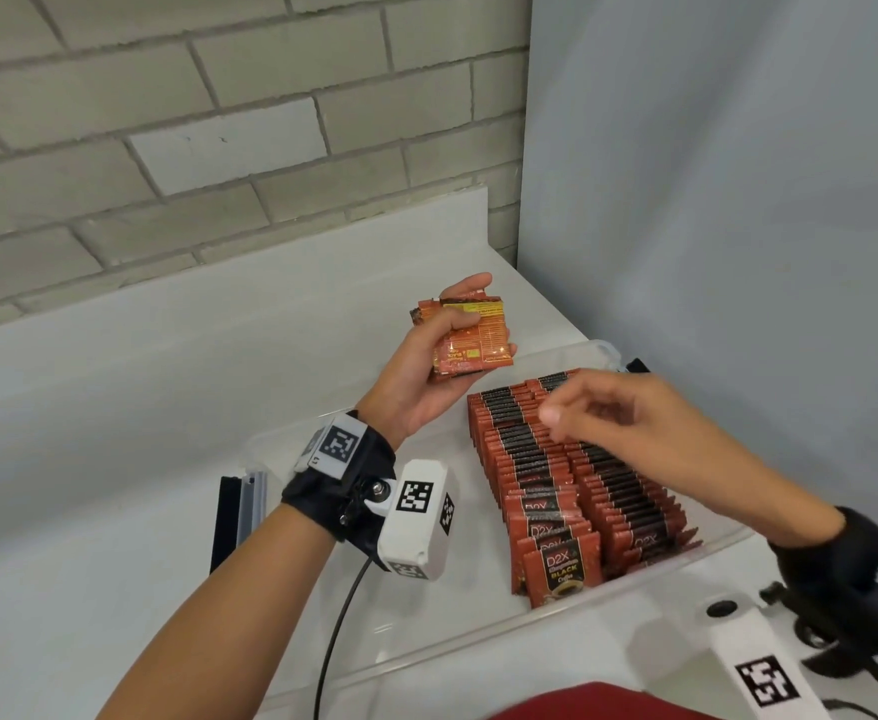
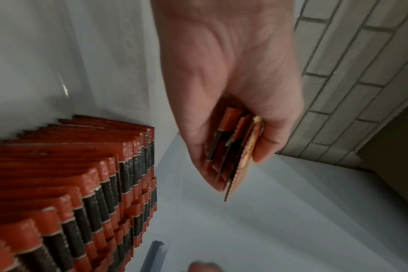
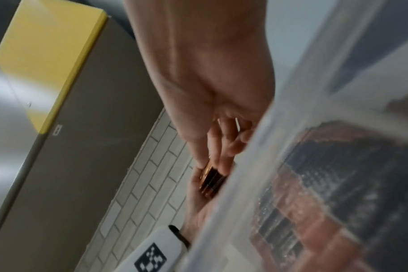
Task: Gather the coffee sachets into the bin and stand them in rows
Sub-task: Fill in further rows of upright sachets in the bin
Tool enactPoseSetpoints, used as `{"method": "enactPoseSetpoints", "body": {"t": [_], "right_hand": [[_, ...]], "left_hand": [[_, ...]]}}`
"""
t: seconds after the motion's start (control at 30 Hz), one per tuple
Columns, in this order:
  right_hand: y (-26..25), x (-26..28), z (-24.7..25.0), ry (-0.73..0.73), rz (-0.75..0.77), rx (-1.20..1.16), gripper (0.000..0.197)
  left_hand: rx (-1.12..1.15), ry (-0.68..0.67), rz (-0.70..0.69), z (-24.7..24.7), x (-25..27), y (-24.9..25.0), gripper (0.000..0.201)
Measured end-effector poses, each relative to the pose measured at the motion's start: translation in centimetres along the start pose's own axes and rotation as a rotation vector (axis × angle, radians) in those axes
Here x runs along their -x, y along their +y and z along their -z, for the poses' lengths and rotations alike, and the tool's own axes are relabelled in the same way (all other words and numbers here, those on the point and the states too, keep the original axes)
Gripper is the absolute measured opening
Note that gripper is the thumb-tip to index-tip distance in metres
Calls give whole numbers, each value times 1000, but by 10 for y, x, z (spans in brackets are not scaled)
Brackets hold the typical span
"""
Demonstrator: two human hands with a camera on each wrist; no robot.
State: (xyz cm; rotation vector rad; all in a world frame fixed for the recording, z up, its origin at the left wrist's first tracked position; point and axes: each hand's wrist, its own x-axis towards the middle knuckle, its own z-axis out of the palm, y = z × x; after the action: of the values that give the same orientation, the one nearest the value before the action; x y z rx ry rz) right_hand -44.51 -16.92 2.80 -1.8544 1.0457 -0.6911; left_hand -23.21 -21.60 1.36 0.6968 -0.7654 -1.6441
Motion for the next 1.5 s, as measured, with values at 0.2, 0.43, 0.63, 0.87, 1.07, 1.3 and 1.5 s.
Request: {"method": "enactPoseSetpoints", "body": {"t": [0.2, 0.43, 0.63, 0.87, 1.07, 1.3, 1.5], "right_hand": [[4, -16, -9, 168, -135, -259, 30], [6, -18, -10, 204, -152, -340, 31], [9, -19, -9, 241, -157, -413, 14], [-4, -18, -9, 352, -43, -609, 21], [-3, -14, -8, 488, 15, -452, 9], [3, -15, -7, 469, -26, -432, 12], [-3, -15, -6, 460, -90, -466, 24]], "left_hand": [[-58, -97, 35, -2, 1, -4, 40], [-96, -162, 91, -4, 3, -9, 38], [-135, -176, 116, -8, 4, -8, 35], [-191, -149, 176, -10, 5, -7, 44], [-144, -89, 191, -9, 1, -5, 78], [-66, -174, 179, -8, 3, -6, 61], [-166, -177, 153, -6, 2, -6, 53]]}}
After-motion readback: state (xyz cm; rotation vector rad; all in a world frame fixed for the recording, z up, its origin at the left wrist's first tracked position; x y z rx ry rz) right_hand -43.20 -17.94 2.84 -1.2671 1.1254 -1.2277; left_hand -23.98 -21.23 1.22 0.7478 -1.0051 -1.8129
